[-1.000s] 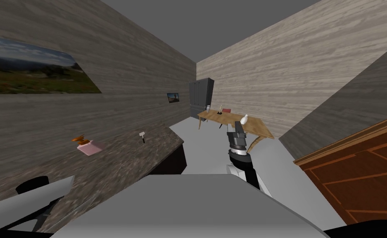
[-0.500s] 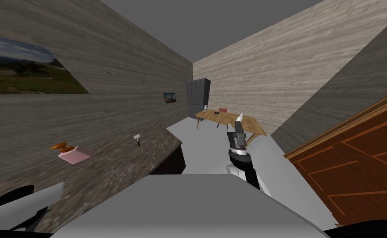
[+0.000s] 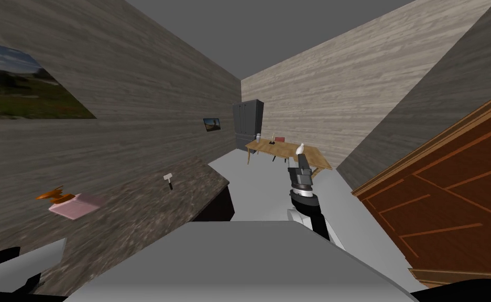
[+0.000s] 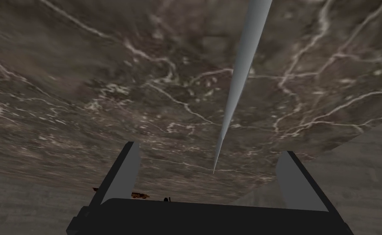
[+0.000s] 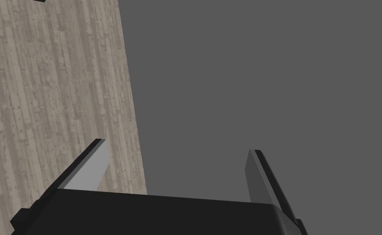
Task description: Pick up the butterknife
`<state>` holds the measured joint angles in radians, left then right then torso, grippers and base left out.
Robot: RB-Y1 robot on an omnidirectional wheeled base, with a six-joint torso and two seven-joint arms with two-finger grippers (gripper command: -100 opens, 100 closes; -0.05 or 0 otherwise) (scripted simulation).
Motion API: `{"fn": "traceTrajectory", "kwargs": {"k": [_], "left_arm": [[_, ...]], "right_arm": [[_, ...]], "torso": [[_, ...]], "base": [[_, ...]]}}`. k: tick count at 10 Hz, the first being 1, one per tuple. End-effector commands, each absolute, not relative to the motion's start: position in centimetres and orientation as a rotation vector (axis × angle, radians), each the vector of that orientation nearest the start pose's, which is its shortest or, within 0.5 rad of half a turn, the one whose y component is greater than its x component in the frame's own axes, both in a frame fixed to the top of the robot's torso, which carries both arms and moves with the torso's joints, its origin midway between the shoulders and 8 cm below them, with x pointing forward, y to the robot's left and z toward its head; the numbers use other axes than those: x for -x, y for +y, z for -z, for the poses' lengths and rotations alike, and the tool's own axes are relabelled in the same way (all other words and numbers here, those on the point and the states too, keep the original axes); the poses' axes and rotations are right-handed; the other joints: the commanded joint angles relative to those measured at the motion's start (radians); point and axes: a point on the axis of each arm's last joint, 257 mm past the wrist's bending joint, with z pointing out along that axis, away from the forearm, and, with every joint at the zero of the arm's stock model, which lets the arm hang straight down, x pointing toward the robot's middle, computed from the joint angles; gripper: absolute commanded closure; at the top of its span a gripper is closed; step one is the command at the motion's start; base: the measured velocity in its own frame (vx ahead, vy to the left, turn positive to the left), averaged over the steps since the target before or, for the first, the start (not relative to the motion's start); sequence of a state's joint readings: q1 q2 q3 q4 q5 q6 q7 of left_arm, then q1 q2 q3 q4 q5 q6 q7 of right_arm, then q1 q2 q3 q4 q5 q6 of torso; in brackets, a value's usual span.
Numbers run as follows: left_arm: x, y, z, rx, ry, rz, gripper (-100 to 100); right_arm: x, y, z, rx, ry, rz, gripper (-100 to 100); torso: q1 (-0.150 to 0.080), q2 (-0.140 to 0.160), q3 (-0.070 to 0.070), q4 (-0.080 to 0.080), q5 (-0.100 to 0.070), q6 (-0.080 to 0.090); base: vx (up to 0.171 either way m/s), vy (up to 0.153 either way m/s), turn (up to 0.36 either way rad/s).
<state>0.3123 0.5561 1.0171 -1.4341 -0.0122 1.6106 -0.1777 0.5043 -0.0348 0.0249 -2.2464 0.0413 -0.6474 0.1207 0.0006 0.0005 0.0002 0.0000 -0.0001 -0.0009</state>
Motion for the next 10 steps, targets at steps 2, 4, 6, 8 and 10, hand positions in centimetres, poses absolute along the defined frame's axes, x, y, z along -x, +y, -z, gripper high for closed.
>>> {"fn": "traceTrajectory", "kwargs": {"k": [2, 4, 6, 8, 10], "left_arm": [[6.8, 69.8, 33.1, 2.732, 0.876, -0.801, -100], [6.9, 69.7, 33.0, 2.737, 0.873, -0.804, -100], [6.5, 68.9, 33.3, 2.768, 0.824, -0.808, -100], [6.1, 68.1, 33.6, 2.793, 0.775, -0.811, -100], [5.2, 66.6, 34.1, 2.839, 0.686, -0.820, -100]], "right_arm": [[-32.6, -25.8, -3.4, -0.477, 0.613, -1.216, 0], [-32.6, -25.8, -3.4, -0.477, 0.613, -1.216, 0], [-32.6, -25.8, -3.4, -0.477, 0.613, -1.216, 0], [-32.6, -25.8, -3.4, -0.476, 0.613, -1.216, 0], [-32.6, -25.8, -3.4, -0.477, 0.613, -1.216, 0]], "torso": [[0.000, 0.000, 0.000, 0.000, 0.000, 0.000], [0.000, 0.000, 0.000, 0.000, 0.000, 0.000], [-0.001, 0.001, 0.000, 0.000, 0.000, 0.000], [0.005, 0.013, 0.007, 0.003, 0.001, 0.001], [0.003, 0.013, 0.008, 0.003, 0.001, 0.000]], "base": [[0.013, 0.014, -0.080], [0.007, 0.007, -0.035], [-0.051, 0.015, -0.143], [-0.213, 0.103, -0.261], [-0.217, 0.047, -0.295]]}}
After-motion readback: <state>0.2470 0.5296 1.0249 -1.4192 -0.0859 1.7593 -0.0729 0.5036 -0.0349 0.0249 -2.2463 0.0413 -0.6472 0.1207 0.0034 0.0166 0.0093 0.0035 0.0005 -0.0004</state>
